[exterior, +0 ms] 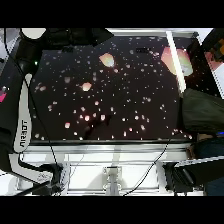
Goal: Fold the clothes and pants, and hang the long-sleeved shirts on hangers.
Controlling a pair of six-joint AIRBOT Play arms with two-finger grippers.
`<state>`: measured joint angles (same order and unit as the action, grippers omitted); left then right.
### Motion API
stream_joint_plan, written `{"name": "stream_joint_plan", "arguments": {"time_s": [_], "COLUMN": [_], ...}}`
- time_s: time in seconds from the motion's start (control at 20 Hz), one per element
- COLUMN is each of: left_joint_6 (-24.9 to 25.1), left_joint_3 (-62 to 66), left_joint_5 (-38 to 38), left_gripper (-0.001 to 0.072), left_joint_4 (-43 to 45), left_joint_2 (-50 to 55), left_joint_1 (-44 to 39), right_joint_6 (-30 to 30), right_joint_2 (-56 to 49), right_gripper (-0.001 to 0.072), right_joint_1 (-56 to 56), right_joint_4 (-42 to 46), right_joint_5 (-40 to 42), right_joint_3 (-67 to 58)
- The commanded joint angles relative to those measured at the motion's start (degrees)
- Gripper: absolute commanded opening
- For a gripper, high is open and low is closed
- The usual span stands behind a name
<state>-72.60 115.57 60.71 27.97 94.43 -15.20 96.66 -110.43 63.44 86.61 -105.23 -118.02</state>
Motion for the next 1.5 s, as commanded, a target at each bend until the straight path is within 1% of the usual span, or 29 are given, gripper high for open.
{"name": "stream_joint_plan", "arguments": {"time_s": [0.0,0.05,0.1,0.15,0.4,0.45,0.5,0.55,0.6,0.65,0.7,0.75,0.8,0.85,1.05,1.15,1.25,1.3,1.45], "left_joint_6": [0.0,0.0,0.0,0.0,0.2,1.8,3.8,4.0,4.0,4.0,4.0,4.0,4.0,3.6,2.1,2.1,2.1,2.1,2.1], "left_joint_3": [0.0,0.0,0.0,0.0,0.0,0.0,0.0,0.0,0.0,0.0,0.0,0.0,0.0,0.0,0.0,0.0,0.0,0.0,0.0], "left_joint_5": [0.0,0.0,0.0,0.0,0.0,-0.1,-0.1,0.0,0.2,0.5,1.0,1.7,2.3,2.7,4.0,4.2,4.7,5.8,9.8], "left_gripper": [0.0043,0.0043,0.0043,0.0043,0.0043,0.0043,0.0036,0.0033,0.0033,0.0033,0.0032,0.0032,0.0032,0.0032,0.0032,0.0033,0.0033,0.0034,0.0034], "left_joint_4": [0.0,0.0,0.0,0.0,0.1,0.1,0.6,1.3,1.6,1.5,1.5,1.6,1.6,1.6,1.5,1.5,1.4,0.7,-1.0], "left_joint_2": [0.0,0.0,0.0,0.0,0.0,0.0,0.0,0.0,0.0,-0.1,-0.3,-0.6,-1.0,-1.5,-4.3,-6.0,-7.2,-7.5,-7.5], "left_joint_1": [0.0,0.0,0.0,0.0,0.0,0.1,0.2,0.7,1.2,2.0,2.7,3.5,4.2,4.7,5.3,5.3,5.3,5.3,5.3], "right_joint_6": [0.0,0.0,0.2,0.3,1.2,2.4,2.8,2.7,2.4,1.0,-0.8,-1.8,-1.9,-1.9,-1.9,-1.9,-2.6,-3.7,-3.7], "right_joint_2": [0.0,0.1,0.2,0.5,3.2,4.2,5.2,6.0,6.6,7.1,7.5,7.8,8.3,8.7,9.2,9.2,9.2,9.2,9.2], "right_gripper": [0.0073,0.0255,0.0469,0.0554,0.0554,0.0543,0.0504,0.0317,0.0073,0.0018,0.0017,0.0017,0.0016,0.0016,0.0016,0.0016,0.0017,0.0017,0.0018], "right_joint_1": [0.5,0.5,0.5,0.5,0.5,0.4,0.2,-0.1,-0.9,-2.1,-4.3,-6.9,-10.5,-14.0,-29.3,-35.8,-40.6,-42.8,-47.8], "right_joint_4": [2.0,2.1,2.1,2.1,2.5,0.3,-5.0,-12.1,-21.4,-30.7,-40.1,-47.0,-51.3,-53.0,-53.2,-52.4,-51.1,-50.4,-50.4], "right_joint_5": [-0.3,-0.3,-0.4,-0.3,0.2,1.2,2.0,2.9,4.1,5.5,6.5,7.0,7.5,8.4,9.2,9.5,10.2,10.4,10.9], "right_joint_3": [0.0,0.0,0.0,0.0,-3.0,-3.0,-3.0,-3.0,-3.0,-2.9,-2.9,-2.9,-2.9,-2.9,-2.5,-1.7,-0.9,-0.6,-0.5]}}
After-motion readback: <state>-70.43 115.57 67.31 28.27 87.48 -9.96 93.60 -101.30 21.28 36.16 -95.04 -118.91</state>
